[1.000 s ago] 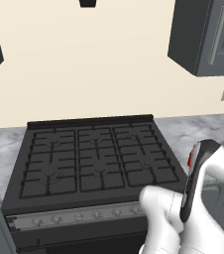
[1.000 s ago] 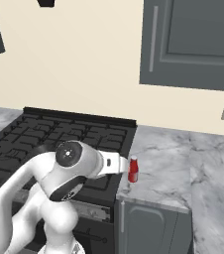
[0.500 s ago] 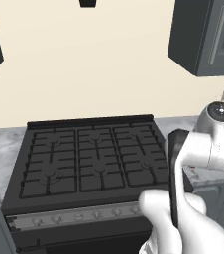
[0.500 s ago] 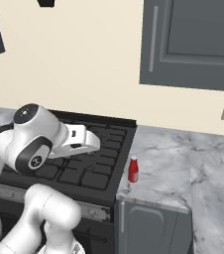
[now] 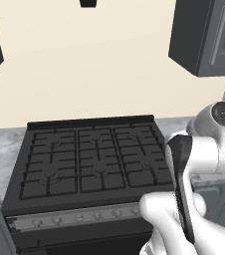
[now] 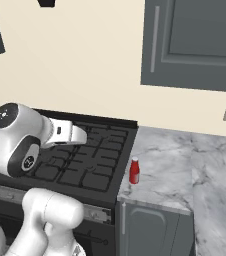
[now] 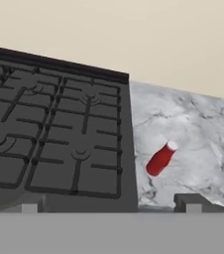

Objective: Take 2 condiments from the cabinet and move them on the counter near the stove.Make sure the condiments are lined up with each other, next to each other.

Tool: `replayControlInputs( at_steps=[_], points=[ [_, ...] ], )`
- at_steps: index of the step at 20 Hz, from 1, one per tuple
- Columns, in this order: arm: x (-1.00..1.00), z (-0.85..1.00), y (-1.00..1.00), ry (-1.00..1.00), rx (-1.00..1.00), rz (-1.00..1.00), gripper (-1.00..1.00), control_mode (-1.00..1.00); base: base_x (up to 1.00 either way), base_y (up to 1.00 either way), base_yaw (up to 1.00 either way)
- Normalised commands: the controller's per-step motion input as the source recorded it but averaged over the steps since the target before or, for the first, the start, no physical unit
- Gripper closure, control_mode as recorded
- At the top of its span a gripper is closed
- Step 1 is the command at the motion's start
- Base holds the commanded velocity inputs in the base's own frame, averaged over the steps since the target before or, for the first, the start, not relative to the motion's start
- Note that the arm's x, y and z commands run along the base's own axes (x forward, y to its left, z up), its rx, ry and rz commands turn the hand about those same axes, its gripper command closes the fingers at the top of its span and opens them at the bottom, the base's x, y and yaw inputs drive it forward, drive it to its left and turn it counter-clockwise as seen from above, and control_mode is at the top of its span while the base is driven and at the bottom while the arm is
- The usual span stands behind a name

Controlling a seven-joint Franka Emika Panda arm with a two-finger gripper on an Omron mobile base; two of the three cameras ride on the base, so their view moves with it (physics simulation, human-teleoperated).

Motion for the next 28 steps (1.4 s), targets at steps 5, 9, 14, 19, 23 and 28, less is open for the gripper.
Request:
replayControlInputs(
  at_steps=[5,9,14,19,23,28],
  points=[
    [0.00,0.31,0.17,-0.09,0.22,0.07,-1.00,-1.00,0.00,0.00,0.00],
    [-0.08,0.16,0.14,-0.10,0.11,0.05,-1.00,-1.00,0.00,0.00,0.00],
    [-0.26,0.33,0.12,-0.01,0.04,0.00,-1.00,-1.00,0.00,0.00,0.00],
    [-0.48,0.37,0.03,0.00,0.00,0.00,-1.00,-1.00,0.00,0.00,0.00],
    [-0.36,0.27,0.01,0.00,0.00,0.00,-1.00,-1.00,0.00,0.00,0.00],
    [-0.09,0.02,0.06,0.03,0.00,0.00,-1.00,-1.00,0.00,0.00,0.00]
  ],
)
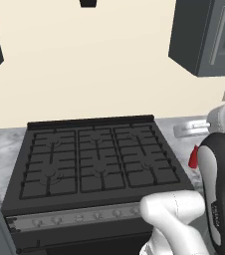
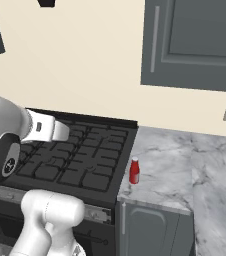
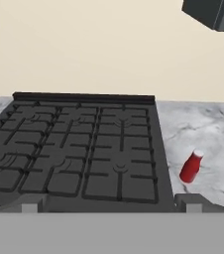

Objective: Take 2 condiments from the cabinet and move them on the counter near the stove.Make sure the condiments are lined up with each other, next to each other.

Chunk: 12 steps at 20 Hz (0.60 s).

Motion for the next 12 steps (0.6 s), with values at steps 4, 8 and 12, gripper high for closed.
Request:
replayControlInputs(
  at_steps=[4,8,12],
  points=[
    [0.00,0.00,0.00,0.00,0.00,0.00,-1.00,-1.00,0.00,0.00,0.00],
    [-0.04,0.00,0.00,0.00,0.00,0.00,-1.00,1.00,-0.12,0.00,0.00],
    [0.00,0.00,0.00,0.00,0.00,0.00,-1.00,1.00,-0.98,0.00,-0.13]
  ],
)
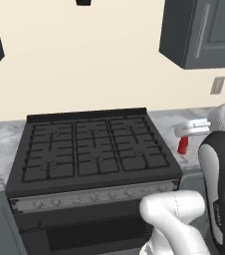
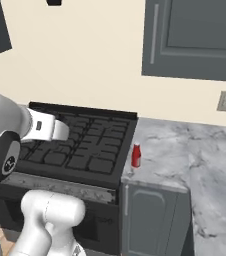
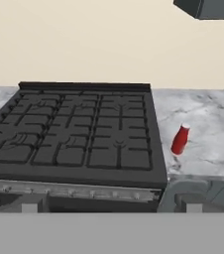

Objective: Take 2 condiments from the cabinet and move them on the counter near the stove.Make sure the condiments are lined up with each other, next to each other.

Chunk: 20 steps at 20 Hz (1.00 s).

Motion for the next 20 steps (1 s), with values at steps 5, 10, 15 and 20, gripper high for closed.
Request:
replayControlInputs(
  at_steps=[5,10,15,20],
  points=[
    [0.00,0.00,0.00,0.00,0.00,0.00,-1.00,1.00,-1.00,-0.04,-0.44],
    [0.00,0.00,0.00,0.00,0.00,0.00,-1.00,1.00,-0.53,0.00,-0.84],
    [0.00,0.00,0.00,0.00,0.00,0.00,-1.00,1.00,0.00,0.00,-1.00],
    [0.00,0.00,0.00,0.00,0.00,0.00,-1.00,1.00,0.00,0.00,-1.00]
  ],
)
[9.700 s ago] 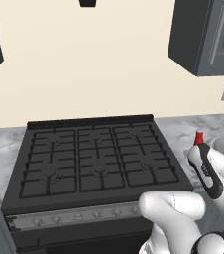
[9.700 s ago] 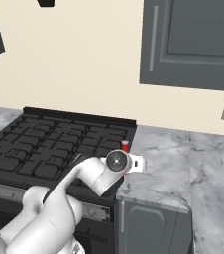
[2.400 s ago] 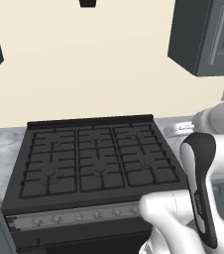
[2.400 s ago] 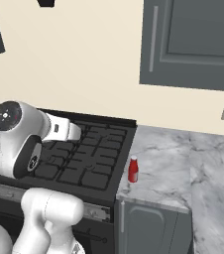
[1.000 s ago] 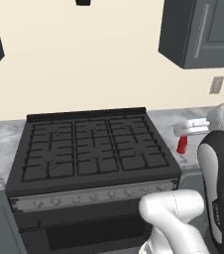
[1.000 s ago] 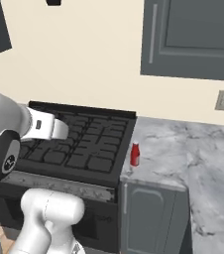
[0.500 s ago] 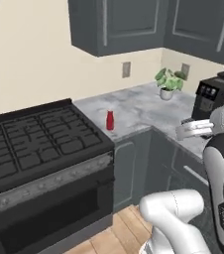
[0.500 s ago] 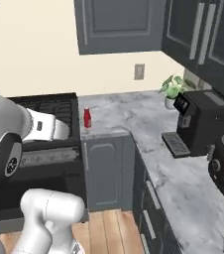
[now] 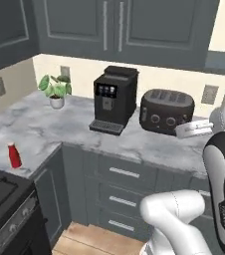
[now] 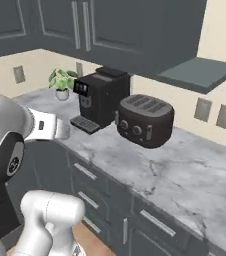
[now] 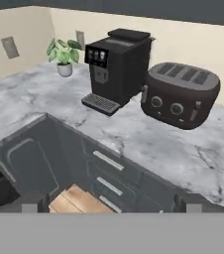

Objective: Take 2 condiments from the cabinet and move them on the counter near the stove.Make sure the condiments are lined up with each other, next to each other.

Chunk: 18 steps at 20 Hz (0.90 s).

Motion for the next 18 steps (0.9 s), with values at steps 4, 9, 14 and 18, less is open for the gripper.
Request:
replayControlInputs(
  at_steps=[4,9,14,18],
  points=[
    [0.00,0.00,0.00,0.00,0.00,0.00,-1.00,1.00,0.00,0.00,-1.00],
    [0.00,0.00,0.00,0.00,0.00,0.00,-1.00,1.00,0.00,-0.16,-0.96],
    [0.00,0.00,0.00,0.00,0.00,0.00,-1.00,1.00,0.00,-0.55,-0.87],
    [0.00,0.00,0.00,0.00,0.00,0.00,-1.00,1.00,0.00,-0.68,-0.82]
  ],
)
